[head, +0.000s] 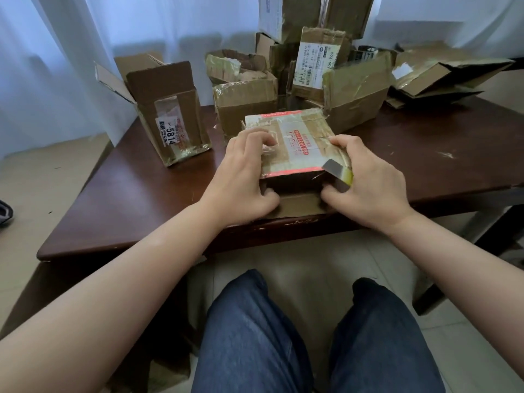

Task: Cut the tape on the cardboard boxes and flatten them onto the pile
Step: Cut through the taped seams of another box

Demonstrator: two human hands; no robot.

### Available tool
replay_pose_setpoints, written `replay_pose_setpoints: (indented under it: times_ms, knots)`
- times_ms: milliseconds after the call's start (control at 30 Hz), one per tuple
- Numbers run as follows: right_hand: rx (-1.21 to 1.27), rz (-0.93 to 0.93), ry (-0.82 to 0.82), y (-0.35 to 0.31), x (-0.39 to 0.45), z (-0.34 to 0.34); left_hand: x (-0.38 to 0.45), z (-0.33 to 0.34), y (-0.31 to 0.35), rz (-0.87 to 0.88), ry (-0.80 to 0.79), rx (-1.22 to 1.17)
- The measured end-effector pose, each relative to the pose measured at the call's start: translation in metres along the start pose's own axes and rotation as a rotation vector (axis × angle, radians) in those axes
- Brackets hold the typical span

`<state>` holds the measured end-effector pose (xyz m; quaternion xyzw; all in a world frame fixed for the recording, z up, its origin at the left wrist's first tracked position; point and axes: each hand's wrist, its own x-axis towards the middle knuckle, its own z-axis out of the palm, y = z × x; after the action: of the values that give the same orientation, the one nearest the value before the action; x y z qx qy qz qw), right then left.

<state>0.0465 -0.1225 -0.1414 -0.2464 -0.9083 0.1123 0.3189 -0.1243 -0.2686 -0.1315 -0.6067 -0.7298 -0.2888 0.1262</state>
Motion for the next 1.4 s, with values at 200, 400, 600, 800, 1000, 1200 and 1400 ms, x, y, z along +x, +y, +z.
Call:
replay_pose_setpoints:
  times_ms: [200, 400, 600, 800, 1000, 1200, 1400]
  knots:
    - [0.288, 0.103, -0.013, 0.028, -0.015, -0.01, -0.007, -0.009, 0.002, 0.037, -0.265, -0.183]
    - [0.36, 0.139, 0.0, 0.066, -0.024, -0.015, -0.006, 0.01, 0.006, -0.065, -0.674, -0.122]
    - [0.34, 0.226, -0.066, 0.05, 0.002, -0.016, 0.008, 0.006, 0.007, -0.1, -0.673, -0.209]
    - [-0.093, 0.228, -0.475, 0.033, 0.016, -0.013, 0.014, 0.032, 0.015, -0.045, -0.36, -0.012]
    - [-0.206, 0.194, -0.406, 0.028, 0.014, -0.007, 0.02, 0.047, 0.01, -0.14, -0.665, 0.235]
    - [-0.164, 0.364, -0.265, 0.03, 0.004, 0.001, 0.009, 0.042, 0.015, -0.219, -0.216, 0.208]
    - [0.497, 0.577, -0.352, 0.029, 0.009, -0.005, -0.003, 0.029, 0.007, -0.777, -0.288, 0.129]
